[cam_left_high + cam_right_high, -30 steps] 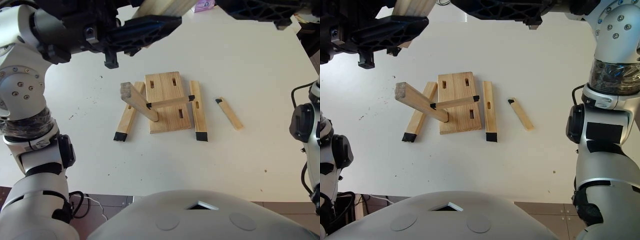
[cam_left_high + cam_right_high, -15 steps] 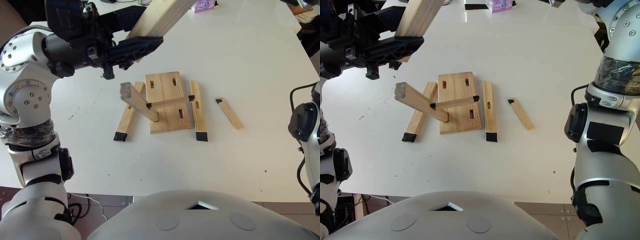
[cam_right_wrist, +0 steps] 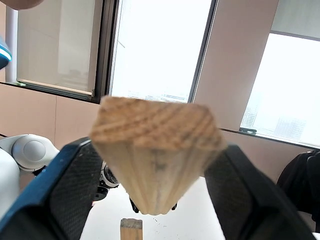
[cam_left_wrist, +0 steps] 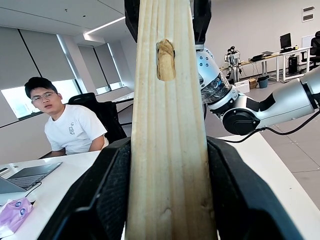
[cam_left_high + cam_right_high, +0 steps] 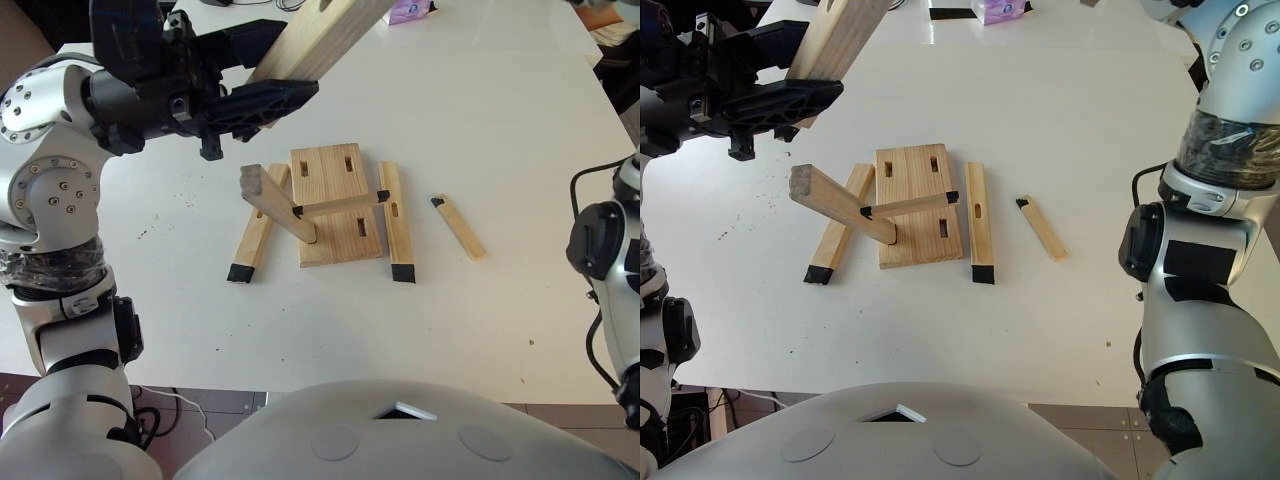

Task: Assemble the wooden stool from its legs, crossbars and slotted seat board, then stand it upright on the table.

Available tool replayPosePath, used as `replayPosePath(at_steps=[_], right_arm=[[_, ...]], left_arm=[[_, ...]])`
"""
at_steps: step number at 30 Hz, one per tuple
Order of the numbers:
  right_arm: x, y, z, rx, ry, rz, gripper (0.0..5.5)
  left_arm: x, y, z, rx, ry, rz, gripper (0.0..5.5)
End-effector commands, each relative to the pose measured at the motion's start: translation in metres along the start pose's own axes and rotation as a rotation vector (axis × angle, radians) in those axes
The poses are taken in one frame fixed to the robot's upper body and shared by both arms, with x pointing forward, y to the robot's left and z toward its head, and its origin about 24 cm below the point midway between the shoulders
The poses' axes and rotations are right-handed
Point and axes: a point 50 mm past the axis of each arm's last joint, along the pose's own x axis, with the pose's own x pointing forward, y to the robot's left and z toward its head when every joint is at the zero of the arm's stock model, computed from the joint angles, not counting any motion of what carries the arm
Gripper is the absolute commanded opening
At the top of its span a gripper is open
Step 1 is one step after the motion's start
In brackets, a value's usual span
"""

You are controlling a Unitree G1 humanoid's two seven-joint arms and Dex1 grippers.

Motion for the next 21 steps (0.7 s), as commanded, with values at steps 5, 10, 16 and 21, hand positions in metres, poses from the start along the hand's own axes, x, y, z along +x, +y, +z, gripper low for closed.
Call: replayPosePath(at_steps=[5, 10, 16, 21], right_arm=[[0.002, 0.003, -0.011, 0.039, 0.025, 0.025, 3.24], [0.003, 0.001, -0.016, 0.052, 0.027, 0.032, 3.24], [0.006, -0.002, -0.022, 0.06, 0.022, 0.033, 2.55], [0.006, -0.003, -0.024, 0.061, 0.015, 0.03, 2.07]], left_arm=[[0.009, -0.002, 0.006, 0.025, -0.03, -0.035, 2.03], [0.012, -0.003, 0.007, 0.023, -0.047, -0.039, 2.03], [0.015, -0.004, 0.005, 0.02, -0.059, -0.037, 2.03], [0.017, -0.005, 0.004, 0.013, -0.066, -0.032, 2.03]])
